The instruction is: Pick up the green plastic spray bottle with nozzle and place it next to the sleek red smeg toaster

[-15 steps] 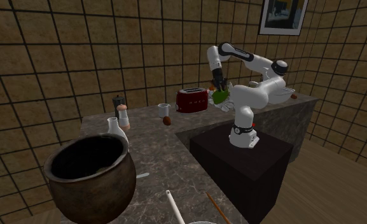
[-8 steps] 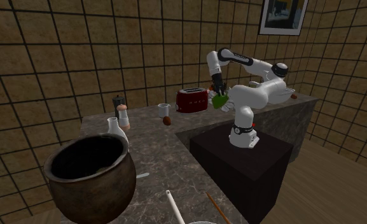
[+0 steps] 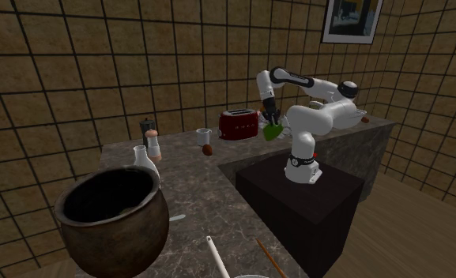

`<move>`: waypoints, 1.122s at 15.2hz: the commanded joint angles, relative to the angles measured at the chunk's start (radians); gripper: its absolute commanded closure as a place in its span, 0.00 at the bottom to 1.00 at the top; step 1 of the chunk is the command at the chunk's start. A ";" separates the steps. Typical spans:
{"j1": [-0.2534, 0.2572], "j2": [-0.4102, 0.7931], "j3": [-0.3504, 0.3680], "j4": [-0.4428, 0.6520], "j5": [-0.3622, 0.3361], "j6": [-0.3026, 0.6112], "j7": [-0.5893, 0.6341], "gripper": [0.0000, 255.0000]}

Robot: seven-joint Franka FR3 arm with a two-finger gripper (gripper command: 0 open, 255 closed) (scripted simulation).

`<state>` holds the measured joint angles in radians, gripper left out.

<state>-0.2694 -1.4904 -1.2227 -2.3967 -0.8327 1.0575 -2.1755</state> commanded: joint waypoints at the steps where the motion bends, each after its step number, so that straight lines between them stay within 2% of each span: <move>1: -0.004 -0.009 -0.022 -0.013 -0.023 0.012 -0.002 1.00; 7: -0.018 -0.032 -0.090 -0.046 -0.091 0.044 -0.013 1.00; 15: -0.018 -0.032 -0.090 -0.046 -0.091 0.044 -0.013 1.00; 16: -0.018 -0.032 -0.090 -0.046 -0.091 0.044 -0.013 0.00; 17: -0.018 -0.032 -0.090 -0.046 -0.091 0.044 -0.013 0.00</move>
<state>-0.2871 -1.5222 -1.3117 -2.4428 -0.9230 1.1016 -2.1884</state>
